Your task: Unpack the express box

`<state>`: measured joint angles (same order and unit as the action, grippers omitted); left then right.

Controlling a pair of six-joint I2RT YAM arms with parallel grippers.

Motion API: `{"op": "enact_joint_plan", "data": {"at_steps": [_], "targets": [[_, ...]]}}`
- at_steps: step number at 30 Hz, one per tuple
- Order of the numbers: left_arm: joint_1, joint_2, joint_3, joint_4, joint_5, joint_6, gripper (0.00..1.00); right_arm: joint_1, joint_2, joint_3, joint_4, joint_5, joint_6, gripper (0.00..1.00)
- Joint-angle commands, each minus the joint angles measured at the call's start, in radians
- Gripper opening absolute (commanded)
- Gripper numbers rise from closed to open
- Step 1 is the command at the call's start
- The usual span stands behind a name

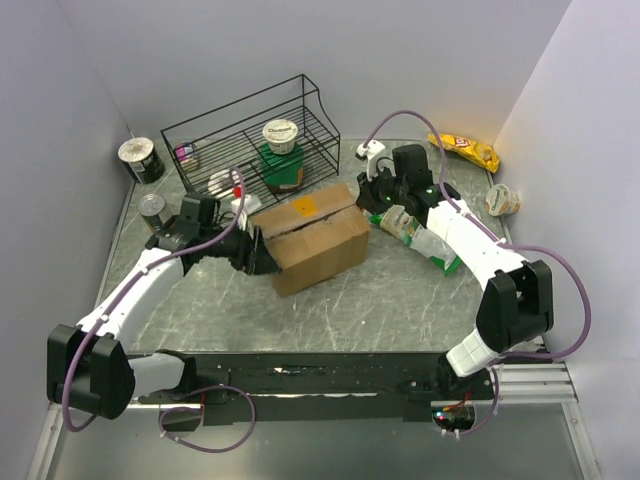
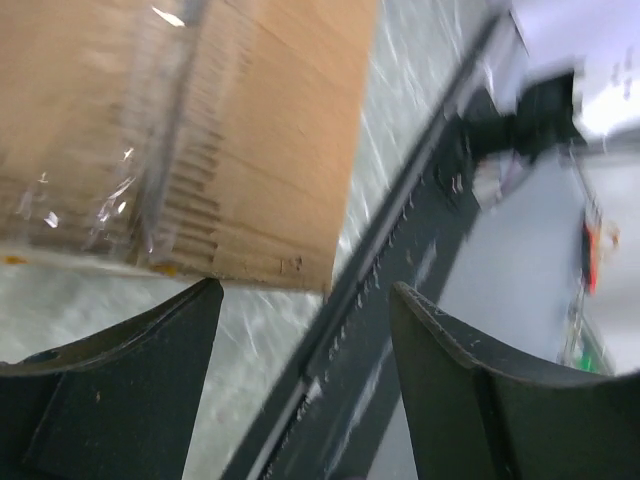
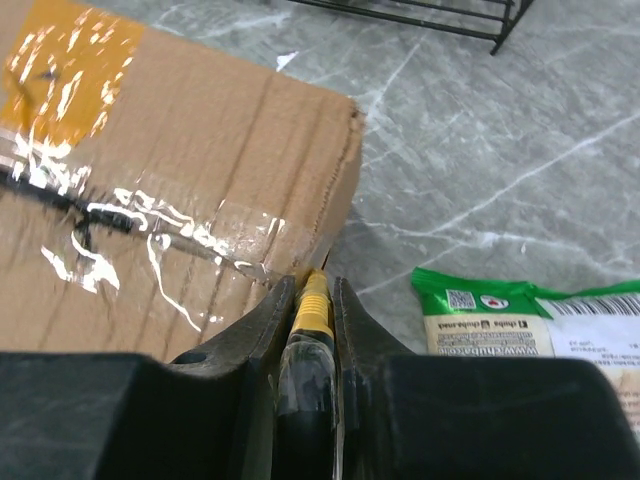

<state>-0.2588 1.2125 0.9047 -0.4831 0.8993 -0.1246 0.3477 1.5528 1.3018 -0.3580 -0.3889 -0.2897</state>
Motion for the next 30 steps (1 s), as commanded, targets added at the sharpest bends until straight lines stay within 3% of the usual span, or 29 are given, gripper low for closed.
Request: {"op": "enact_joint_plan", "data": {"at_steps": [1,2,5,8,10,14,18,23,30], "targets": [[-0.017,-0.010,0.121,-0.251,0.070,0.259,0.73,0.011,0.018,0.020,0.027,-0.079,0.030,0.00],[-0.017,0.005,0.234,-0.315,0.056,0.373,0.73,0.005,0.012,0.024,0.019,-0.070,0.040,0.00],[-0.016,0.111,0.485,-0.529,0.043,0.512,0.73,-0.042,-0.037,0.028,0.025,-0.035,0.086,0.00],[-0.016,0.215,0.643,-0.513,0.044,0.453,0.72,-0.133,-0.105,0.030,0.048,-0.063,0.173,0.00],[-0.016,0.245,0.658,-0.419,0.001,0.386,0.73,-0.196,-0.143,0.002,0.126,-0.120,0.277,0.00],[-0.016,0.318,0.675,-0.215,-0.030,0.277,0.73,-0.393,-0.134,-0.061,0.353,-0.377,0.590,0.00],[-0.020,0.436,0.694,-0.125,-0.072,0.235,0.73,-0.429,-0.088,-0.087,0.568,-0.580,0.831,0.00],[-0.023,0.557,0.772,-0.045,-0.102,0.155,0.73,-0.429,-0.016,-0.090,0.689,-0.608,0.937,0.00],[-0.039,0.757,0.948,-0.138,-0.027,0.157,0.71,-0.426,0.105,-0.033,0.729,-0.657,0.991,0.00]]}}
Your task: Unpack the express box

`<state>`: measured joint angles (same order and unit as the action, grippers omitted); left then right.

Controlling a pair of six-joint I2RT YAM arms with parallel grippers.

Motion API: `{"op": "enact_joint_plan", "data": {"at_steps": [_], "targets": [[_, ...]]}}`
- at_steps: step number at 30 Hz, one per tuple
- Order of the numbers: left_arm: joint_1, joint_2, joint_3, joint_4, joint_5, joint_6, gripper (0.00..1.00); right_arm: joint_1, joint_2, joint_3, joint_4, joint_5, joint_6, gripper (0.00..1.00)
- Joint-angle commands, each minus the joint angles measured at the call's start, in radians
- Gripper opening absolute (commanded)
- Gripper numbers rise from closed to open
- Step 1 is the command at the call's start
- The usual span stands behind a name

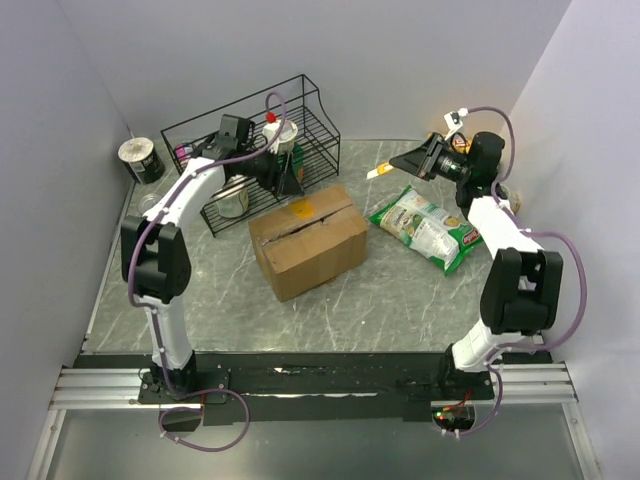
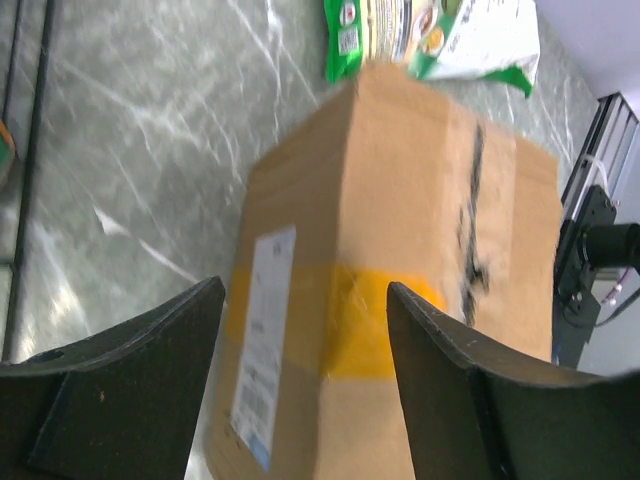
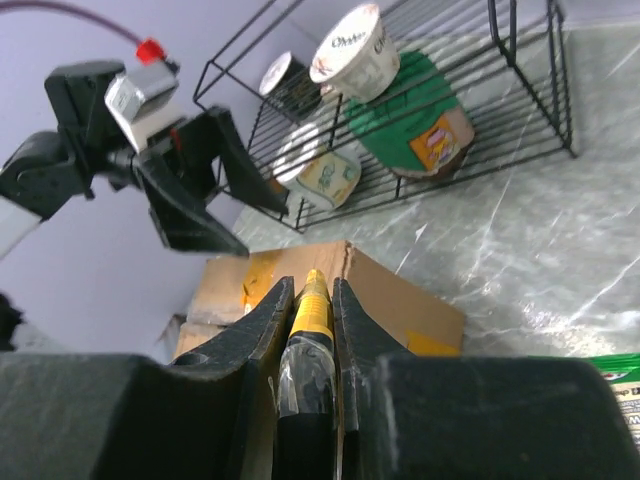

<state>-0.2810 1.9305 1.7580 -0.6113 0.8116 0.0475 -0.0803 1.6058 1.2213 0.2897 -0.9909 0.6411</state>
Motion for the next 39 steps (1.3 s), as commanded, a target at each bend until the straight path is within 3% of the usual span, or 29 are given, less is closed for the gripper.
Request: {"op": "enact_joint_plan", "data": {"at_steps": [1,12,23,39], "targets": [[-0.021,0.047,0.100,-0.028,0.063,-0.006,0.71,0.001,0.068,0.067,0.040,-0.048,0.054,0.00],[-0.049,0.088,0.049,-0.110,0.057,0.068,0.67,0.034,0.152,0.115,0.071,-0.031,0.111,0.00],[-0.049,0.128,0.080,-0.120,0.063,0.069,0.64,0.076,0.137,0.116,-0.087,0.023,-0.014,0.00],[-0.049,0.120,0.064,-0.123,0.072,0.074,0.63,0.122,0.128,0.109,-0.095,0.043,-0.023,0.00]]}}
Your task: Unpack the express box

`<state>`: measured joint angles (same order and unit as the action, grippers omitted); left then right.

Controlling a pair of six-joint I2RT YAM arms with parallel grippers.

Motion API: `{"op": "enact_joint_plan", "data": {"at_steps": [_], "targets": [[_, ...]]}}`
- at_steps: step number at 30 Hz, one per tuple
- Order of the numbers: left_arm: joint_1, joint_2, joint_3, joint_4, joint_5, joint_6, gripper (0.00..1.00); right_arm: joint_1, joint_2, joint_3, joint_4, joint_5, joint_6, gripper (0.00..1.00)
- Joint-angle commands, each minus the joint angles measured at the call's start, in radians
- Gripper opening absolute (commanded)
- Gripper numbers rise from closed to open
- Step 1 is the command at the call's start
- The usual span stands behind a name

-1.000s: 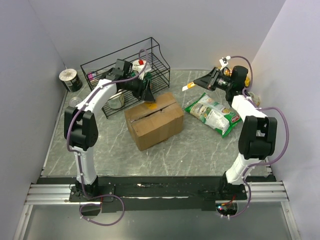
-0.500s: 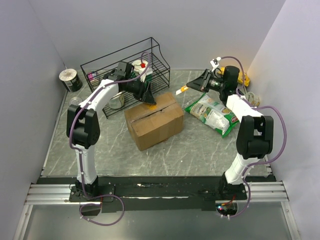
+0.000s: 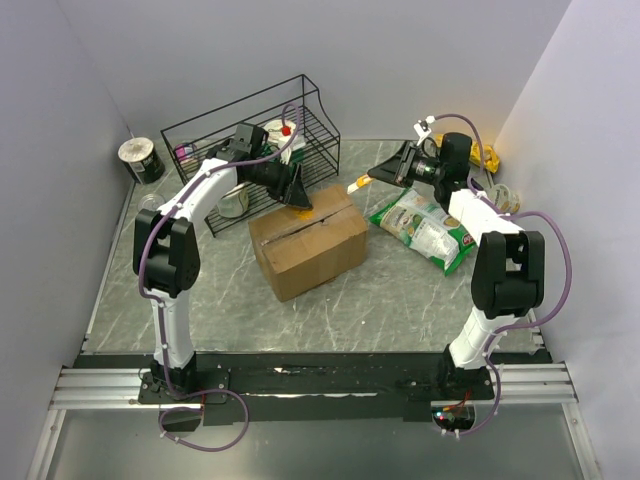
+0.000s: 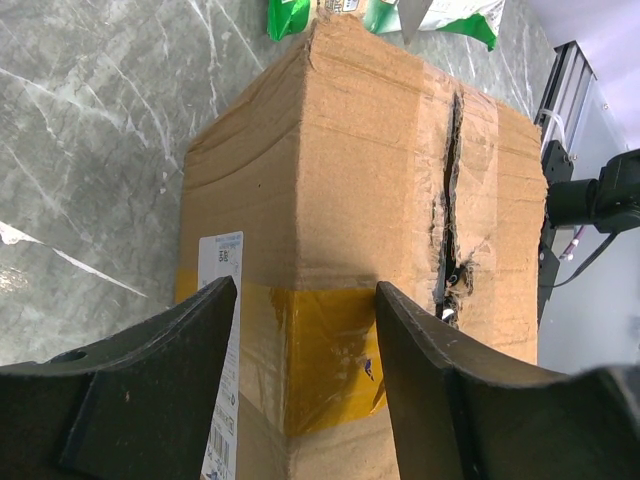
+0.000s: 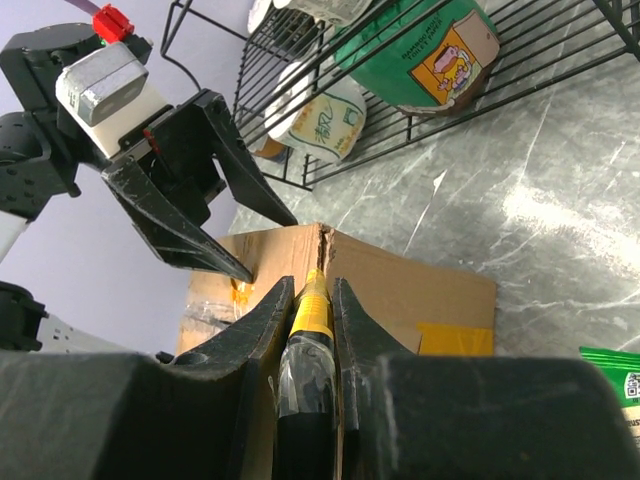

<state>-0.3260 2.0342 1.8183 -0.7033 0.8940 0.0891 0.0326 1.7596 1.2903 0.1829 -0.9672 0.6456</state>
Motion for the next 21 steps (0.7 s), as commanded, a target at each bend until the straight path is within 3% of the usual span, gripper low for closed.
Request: {"op": "enact_joint_plan", "data": {"at_steps": [1,12,21], "targets": [[-0.004,0.017,0.003,-0.032,-0.009,0.028,0.63,0.012,-0.028,0.038,0.007,0.025,-0.032,0.00],[-0.004,0.027,0.004,-0.004,-0.018,-0.023,0.61,0.027,-0.054,0.034,-0.083,0.062,-0.106,0.00],[-0.004,0.035,-0.017,0.042,-0.009,-0.119,0.47,0.027,-0.150,-0.014,-0.171,0.143,-0.132,0.00]]}}
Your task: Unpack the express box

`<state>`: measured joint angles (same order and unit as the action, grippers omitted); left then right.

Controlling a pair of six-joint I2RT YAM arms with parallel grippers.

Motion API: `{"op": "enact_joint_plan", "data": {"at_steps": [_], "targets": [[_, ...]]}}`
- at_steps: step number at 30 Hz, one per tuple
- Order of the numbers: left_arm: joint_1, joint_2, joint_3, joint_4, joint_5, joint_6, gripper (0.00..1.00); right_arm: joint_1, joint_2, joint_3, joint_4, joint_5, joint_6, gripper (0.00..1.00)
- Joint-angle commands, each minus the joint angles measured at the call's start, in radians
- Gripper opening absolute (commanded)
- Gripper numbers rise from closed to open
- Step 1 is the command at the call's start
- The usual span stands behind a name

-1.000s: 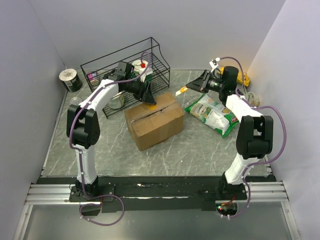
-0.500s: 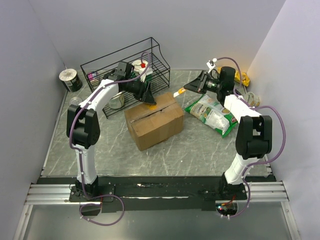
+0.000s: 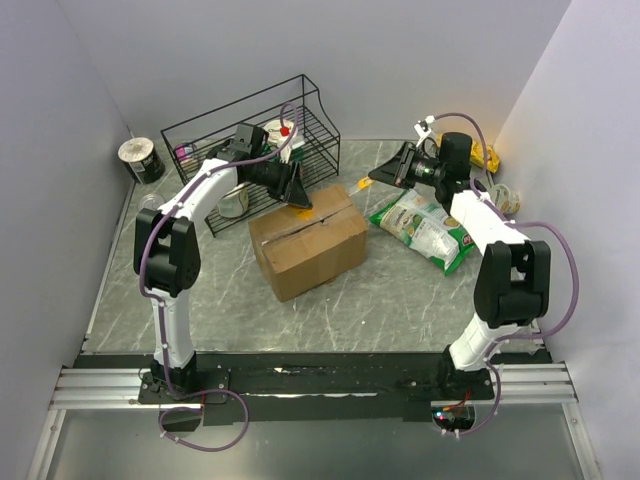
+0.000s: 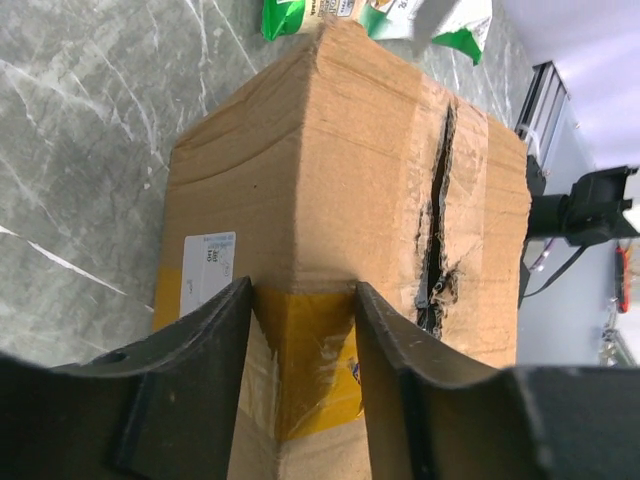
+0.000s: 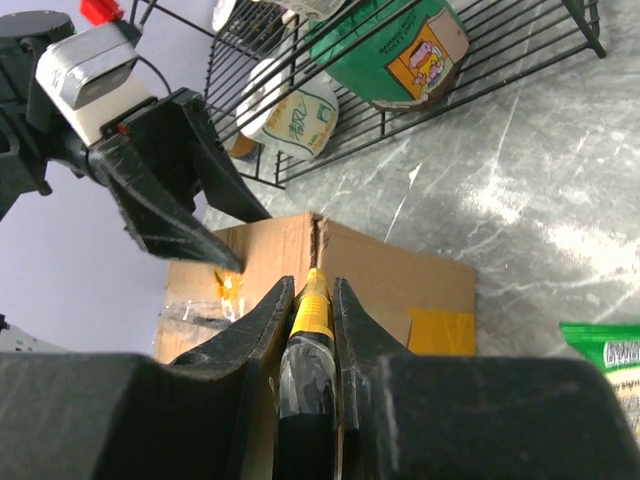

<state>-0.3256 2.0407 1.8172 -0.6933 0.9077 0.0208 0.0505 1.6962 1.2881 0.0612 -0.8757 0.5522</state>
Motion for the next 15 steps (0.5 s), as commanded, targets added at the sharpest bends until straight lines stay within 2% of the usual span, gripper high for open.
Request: {"op": "enact_joint_plan", "data": {"at_steps": [1,7,15], "targets": [[-0.004,0.032,-0.015,0.035,-0.020,-0.056,0.44,0.009,-0.095,-0.018,-0.049,0.053,-0.032,0.00],[-0.004,0.042,-0.012,0.051,-0.016,-0.082,0.36,0.025,-0.144,-0.059,-0.099,0.076,-0.049,0.00],[-0.004,0.053,-0.006,0.069,0.000,-0.101,0.35,0.025,-0.185,-0.090,-0.065,0.110,-0.045,0.00]]}}
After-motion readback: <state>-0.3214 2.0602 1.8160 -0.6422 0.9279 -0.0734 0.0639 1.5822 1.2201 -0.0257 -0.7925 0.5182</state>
